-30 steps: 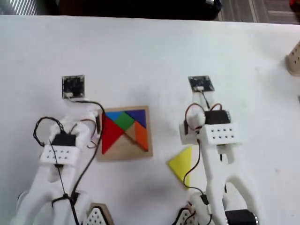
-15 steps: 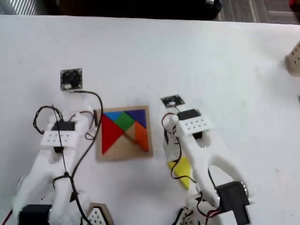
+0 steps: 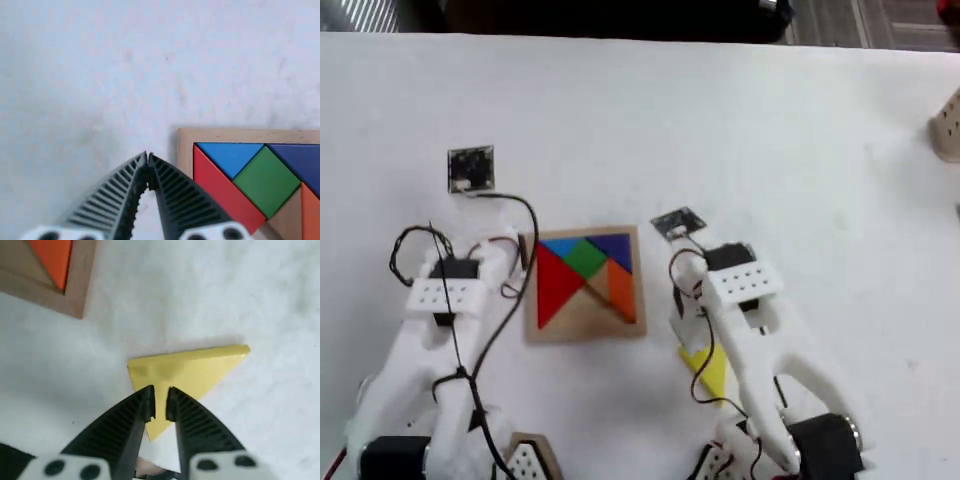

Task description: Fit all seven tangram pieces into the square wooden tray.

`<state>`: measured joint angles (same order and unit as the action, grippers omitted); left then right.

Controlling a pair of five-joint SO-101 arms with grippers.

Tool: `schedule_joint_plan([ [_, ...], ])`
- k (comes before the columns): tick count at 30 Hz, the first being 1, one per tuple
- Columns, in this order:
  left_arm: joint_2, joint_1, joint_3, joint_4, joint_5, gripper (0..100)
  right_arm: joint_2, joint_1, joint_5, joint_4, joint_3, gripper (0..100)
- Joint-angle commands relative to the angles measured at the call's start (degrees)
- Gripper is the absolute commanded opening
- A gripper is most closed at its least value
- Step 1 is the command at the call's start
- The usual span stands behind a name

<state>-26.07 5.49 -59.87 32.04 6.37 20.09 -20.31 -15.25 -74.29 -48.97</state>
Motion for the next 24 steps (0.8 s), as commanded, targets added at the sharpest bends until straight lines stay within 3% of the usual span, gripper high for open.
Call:
schedule_joint_plan([
  [1,0.2,0.4,2.9,-1.6,0.4,2,5.2,1.6,-6.9,-2.1,-1.1,1.3],
  [11,0.4,0.2,2.9,-1.5,0.4,2,12.3,0.1,-37.3,-8.5,-9.8,1.7],
  [17,0.5,0.1,2.8,-1.4,0.4,2,9.7,-4.9,-36.9,-2.8,-11.8,1.7],
  [22,0.5,0.1,2.8,-1.3,0.4,2,6.9,-14.5,-22.9,6.9,-13.7,1.8],
  [24,0.5,0.3,2.8,-1.3,0.4,2,6.0,-14.7,-22.2,10.9,-13.8,1.8],
])
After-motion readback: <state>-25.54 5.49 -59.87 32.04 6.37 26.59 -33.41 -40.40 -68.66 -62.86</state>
